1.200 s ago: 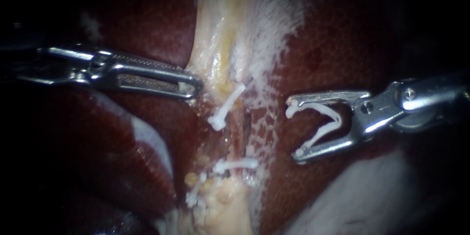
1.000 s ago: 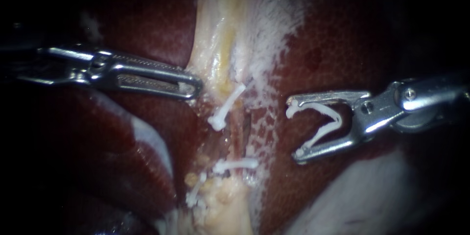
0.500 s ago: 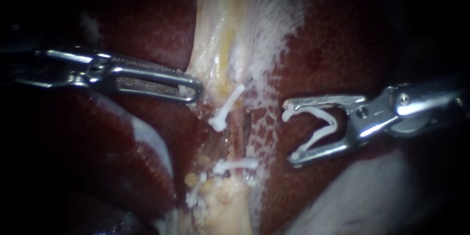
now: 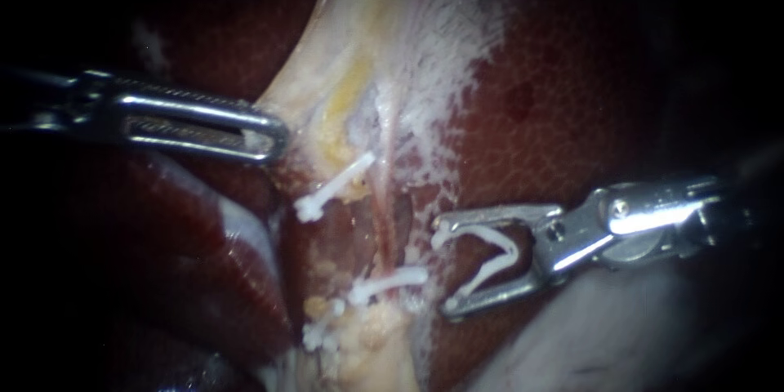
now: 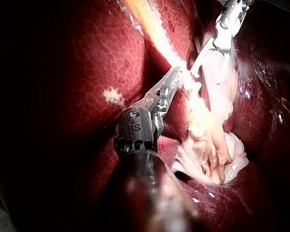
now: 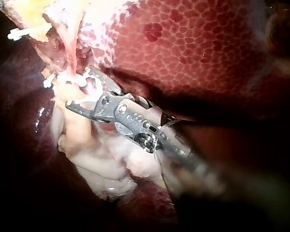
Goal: Clipping second clip right tube
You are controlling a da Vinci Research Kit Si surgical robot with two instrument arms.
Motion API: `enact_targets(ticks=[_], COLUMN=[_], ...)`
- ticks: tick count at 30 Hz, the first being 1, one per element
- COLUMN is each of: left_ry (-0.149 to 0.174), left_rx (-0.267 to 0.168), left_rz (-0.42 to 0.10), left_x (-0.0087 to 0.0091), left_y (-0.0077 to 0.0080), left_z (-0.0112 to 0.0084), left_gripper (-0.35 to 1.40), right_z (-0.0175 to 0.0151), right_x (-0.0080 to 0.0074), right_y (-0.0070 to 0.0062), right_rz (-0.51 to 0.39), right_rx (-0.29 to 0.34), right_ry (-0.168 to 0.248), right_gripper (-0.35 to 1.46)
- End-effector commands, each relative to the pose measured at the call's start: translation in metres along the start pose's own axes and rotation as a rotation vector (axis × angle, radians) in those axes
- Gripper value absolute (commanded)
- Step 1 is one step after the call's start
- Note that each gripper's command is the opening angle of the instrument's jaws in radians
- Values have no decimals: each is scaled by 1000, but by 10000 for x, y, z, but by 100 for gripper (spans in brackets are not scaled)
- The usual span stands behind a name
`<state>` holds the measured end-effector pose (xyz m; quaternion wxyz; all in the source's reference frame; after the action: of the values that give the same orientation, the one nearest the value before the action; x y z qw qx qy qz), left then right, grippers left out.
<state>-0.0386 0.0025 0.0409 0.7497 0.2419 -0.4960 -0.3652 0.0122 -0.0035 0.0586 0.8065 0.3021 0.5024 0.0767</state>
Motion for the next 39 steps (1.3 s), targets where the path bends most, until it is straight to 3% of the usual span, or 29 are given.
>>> enact_targets(ticks=[1,7,19,25,34,39], left_ry=[-4,-9,-9,-9,-9,-9], left_rx=[-1,2,2,2,1,1], left_rz=[1,6,7,7,7,7], left_x=[-2,-6,-6,-5,-5,-5], left_y=[-3,-13,-17,-17,-17,-17], left_z=[-2,-7,-7,-7,-7,-7], left_gripper=[-35,-35,-35,-35,-35,-35], right_z=[3,16,46,59,76,78], right_x=[0,1,10,16,11,13], right_y=[0,2,11,15,16,17], right_rz=[1,23,112,162,243,257], right_rx=[-1,4,27,77,163,165], right_ry=[0,-1,11,16,14,31], right_gripper=[60,60,60,57,51,46])
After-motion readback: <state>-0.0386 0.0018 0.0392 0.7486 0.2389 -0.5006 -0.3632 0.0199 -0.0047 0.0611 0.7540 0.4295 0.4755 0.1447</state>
